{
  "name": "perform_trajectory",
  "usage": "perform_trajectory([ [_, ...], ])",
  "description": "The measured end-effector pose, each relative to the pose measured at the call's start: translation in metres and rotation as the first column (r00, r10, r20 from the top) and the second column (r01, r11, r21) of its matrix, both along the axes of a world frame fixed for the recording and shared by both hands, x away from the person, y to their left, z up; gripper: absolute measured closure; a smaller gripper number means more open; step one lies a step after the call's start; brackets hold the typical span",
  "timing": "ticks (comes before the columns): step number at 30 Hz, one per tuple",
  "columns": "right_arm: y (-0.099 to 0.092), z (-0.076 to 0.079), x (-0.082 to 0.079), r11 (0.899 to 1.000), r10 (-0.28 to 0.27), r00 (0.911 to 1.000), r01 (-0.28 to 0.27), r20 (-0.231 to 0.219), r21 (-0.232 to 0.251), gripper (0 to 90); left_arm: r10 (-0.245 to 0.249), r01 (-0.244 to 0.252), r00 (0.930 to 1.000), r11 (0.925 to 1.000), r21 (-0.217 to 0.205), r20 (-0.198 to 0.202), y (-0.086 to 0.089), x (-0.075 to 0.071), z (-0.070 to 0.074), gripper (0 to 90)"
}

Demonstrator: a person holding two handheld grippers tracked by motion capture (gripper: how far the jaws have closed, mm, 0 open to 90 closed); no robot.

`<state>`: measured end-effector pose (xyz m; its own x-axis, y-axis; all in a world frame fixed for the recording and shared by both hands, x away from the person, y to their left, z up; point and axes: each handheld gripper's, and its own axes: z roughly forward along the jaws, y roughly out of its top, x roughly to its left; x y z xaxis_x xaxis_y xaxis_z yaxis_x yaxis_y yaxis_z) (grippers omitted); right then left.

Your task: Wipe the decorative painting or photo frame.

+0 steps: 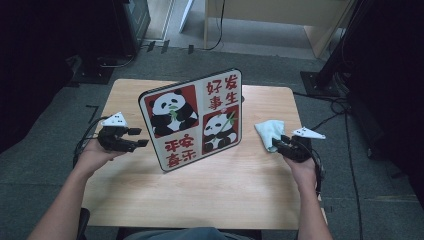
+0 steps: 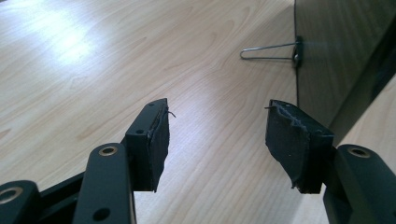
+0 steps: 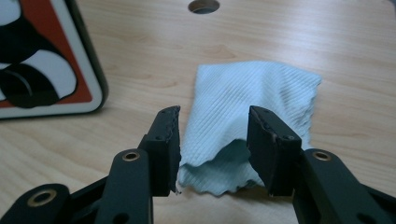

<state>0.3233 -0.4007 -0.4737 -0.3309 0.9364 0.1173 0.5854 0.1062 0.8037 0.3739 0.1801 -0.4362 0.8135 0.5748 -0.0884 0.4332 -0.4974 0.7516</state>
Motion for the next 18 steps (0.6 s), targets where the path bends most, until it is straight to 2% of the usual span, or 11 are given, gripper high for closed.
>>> perform_trajectory([
  [4,0.005,-0.002,-0.007,1.000,0.031,0.9995,-0.031,-0.008,-0.001,51.8,0.015,-0.015,0.9998,0.9999,0.003,-0.010,-0.001,0.004,-0.004,40.1],
  [9,0.013,-0.007,-0.015,0.997,0.077,0.9970,-0.077,-0.010,0.000,49.9,0.028,-0.027,0.9988,0.9994,0.022,-0.041,-0.002,0.011,-0.013,39.7],
  [13,0.020,-0.013,-0.018,0.990,0.137,0.9902,-0.138,-0.030,-0.033,49.9,0.030,-0.027,0.9984,0.9986,0.045,-0.049,-0.005,0.013,-0.018,40.2],
  [18,0.033,-0.017,-0.019,0.977,0.207,0.9772,-0.209,-0.045,-0.037,49.7,0.037,-0.032,0.9974,0.9969,0.072,-0.063,-0.005,0.016,-0.023,39.9],
])
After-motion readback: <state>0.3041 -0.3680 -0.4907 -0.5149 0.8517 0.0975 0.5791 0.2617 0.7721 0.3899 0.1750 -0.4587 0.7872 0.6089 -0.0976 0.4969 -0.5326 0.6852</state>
